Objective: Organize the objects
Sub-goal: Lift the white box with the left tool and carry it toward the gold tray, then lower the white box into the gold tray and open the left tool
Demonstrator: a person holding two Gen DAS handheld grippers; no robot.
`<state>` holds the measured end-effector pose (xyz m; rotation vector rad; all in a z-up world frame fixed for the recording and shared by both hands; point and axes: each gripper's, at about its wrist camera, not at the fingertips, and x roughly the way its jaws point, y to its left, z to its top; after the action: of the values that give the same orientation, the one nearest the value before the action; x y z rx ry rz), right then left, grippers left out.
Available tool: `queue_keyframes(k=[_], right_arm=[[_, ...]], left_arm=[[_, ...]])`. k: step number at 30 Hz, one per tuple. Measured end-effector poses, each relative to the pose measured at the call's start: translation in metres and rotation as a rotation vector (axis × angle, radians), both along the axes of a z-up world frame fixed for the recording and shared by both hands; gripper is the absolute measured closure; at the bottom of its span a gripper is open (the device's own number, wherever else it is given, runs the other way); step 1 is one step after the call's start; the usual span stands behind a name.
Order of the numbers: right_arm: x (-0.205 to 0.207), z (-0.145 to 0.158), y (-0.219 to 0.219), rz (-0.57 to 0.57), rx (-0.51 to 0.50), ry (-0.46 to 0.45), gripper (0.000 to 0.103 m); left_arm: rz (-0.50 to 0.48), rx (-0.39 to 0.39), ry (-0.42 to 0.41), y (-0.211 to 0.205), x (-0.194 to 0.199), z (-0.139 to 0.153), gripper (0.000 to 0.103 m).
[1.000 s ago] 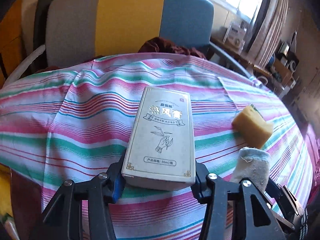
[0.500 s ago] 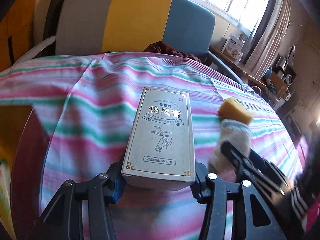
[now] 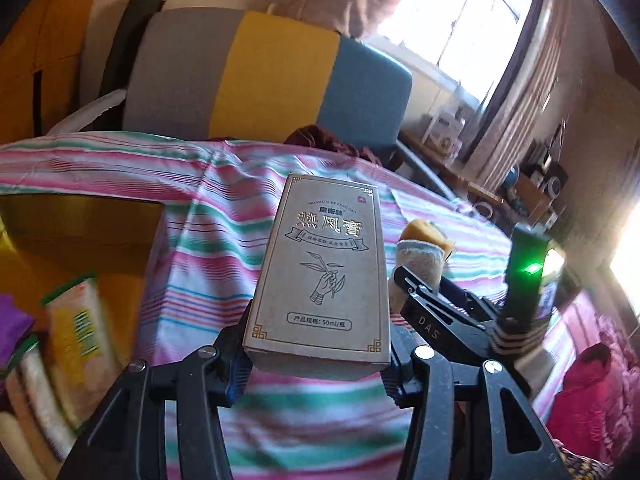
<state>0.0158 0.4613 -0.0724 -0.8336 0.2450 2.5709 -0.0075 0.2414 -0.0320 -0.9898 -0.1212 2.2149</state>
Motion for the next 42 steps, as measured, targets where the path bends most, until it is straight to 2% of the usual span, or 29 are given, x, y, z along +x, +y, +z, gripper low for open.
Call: queue_keyframes(k=[8, 17, 27, 33, 36, 42], right_arm=[[0.0, 0.002, -0.012, 0.023, 0.052, -0.018, 0.052], [0.001, 0.002, -0.014, 0.021, 0.06, -0.025, 0.052], [0.019, 0.014, -0.022, 0.046, 0.074, 0.065, 0.052], [0.024, 0.015, -0.027, 0.046, 0.065, 0.06, 0.052], [0.025, 0.014, -0.03, 0.049, 0.069, 0.05, 0.052], [0.023, 0.013, -0.039, 0.065, 0.098, 0.026, 0.052]], left_arm=[[0.113, 0.068, -0.042, -0.073, -0.014, 0.012, 0.05], [0.291, 0.063, -0.089, -0.161, -0.055, 0.007, 0.05], [0.42, -0.025, -0.152, -0.224, -0.116, 0.0, 0.05], [0.416, -0.098, -0.189, -0.234, -0.144, -0.013, 0.05], [0.423, -0.165, -0.212, -0.236, -0.156, -0.024, 0.05], [0.439, -0.194, -0.247, -0.241, -0.168, -0.036, 0.046]])
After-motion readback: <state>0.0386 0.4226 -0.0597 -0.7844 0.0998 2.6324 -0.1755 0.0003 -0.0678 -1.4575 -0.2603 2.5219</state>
